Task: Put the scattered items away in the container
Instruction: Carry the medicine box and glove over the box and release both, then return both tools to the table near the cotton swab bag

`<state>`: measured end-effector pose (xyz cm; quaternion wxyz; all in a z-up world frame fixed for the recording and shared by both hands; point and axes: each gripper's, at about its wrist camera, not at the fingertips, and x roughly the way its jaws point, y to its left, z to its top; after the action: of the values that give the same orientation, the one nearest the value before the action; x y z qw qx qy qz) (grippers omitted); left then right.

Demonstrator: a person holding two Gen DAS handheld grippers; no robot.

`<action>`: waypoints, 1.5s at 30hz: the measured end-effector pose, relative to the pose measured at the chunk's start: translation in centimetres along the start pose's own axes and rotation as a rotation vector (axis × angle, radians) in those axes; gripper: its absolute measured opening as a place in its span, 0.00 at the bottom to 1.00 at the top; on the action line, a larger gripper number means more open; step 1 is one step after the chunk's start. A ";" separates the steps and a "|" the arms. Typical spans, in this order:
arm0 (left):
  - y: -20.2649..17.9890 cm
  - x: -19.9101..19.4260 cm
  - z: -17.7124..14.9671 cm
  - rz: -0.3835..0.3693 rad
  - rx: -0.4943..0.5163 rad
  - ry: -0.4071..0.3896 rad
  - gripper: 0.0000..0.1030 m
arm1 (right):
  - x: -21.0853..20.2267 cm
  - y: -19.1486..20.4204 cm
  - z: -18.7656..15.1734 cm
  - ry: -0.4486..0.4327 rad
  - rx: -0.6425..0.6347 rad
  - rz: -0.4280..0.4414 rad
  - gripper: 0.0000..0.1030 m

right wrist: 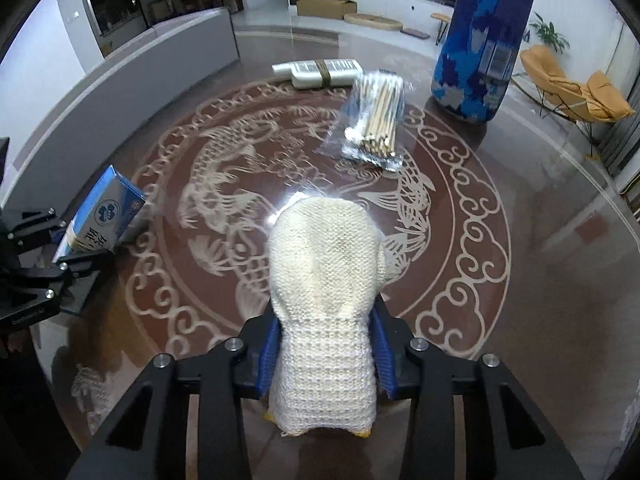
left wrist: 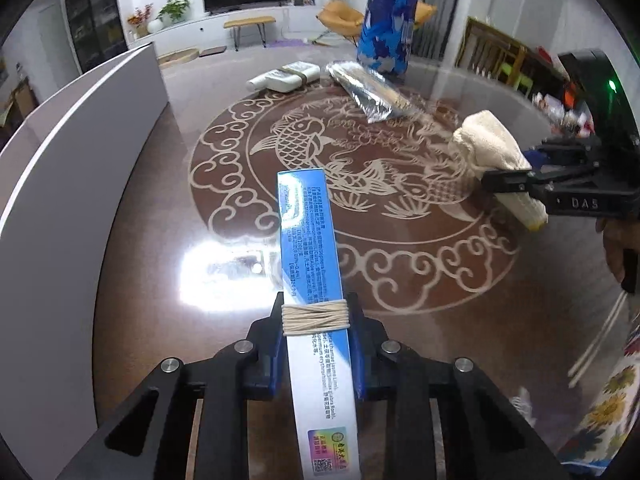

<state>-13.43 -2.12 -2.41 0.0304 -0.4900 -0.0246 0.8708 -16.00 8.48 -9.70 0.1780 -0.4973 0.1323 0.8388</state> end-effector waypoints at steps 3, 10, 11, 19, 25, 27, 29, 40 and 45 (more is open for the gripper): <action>0.3 -1.3 -0.9 0.002 -0.030 -0.015 0.25 | -0.9 1.1 -0.5 0.004 -0.002 0.019 0.40; 1.5 -6.1 -1.7 0.006 -0.069 -0.088 0.25 | -3.8 4.6 0.2 -0.030 -0.012 0.072 0.40; 2.0 -7.2 -1.6 0.004 -0.076 -0.104 0.25 | -4.2 5.3 0.6 -0.039 -0.017 0.079 0.40; 9.8 -16.0 -1.0 0.038 -0.180 -0.219 0.25 | -6.8 15.4 6.9 -0.136 -0.107 0.199 0.40; 20.3 -20.4 -2.0 0.170 -0.321 -0.249 0.25 | -7.5 25.6 12.1 -0.212 -0.173 0.341 0.40; 24.0 -21.1 -2.8 0.205 -0.373 -0.247 0.25 | -7.3 28.8 13.4 -0.223 -0.193 0.381 0.40; 27.3 -21.4 -3.6 0.232 -0.428 -0.240 0.25 | -6.8 31.9 14.5 -0.235 -0.218 0.408 0.40; 33.9 -16.8 -5.7 0.263 -0.492 -0.116 0.25 | 2.8 41.7 16.2 -0.095 -0.334 0.315 0.40; 34.6 -14.1 -5.6 0.252 -0.523 -0.067 0.26 | 4.9 42.4 15.3 -0.053 -0.379 0.256 0.41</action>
<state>-2.33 -37.63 4.23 -0.2061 -0.4515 -0.1882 0.8475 -48.42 -22.79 -4.90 -0.0229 -0.4788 0.0295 0.8771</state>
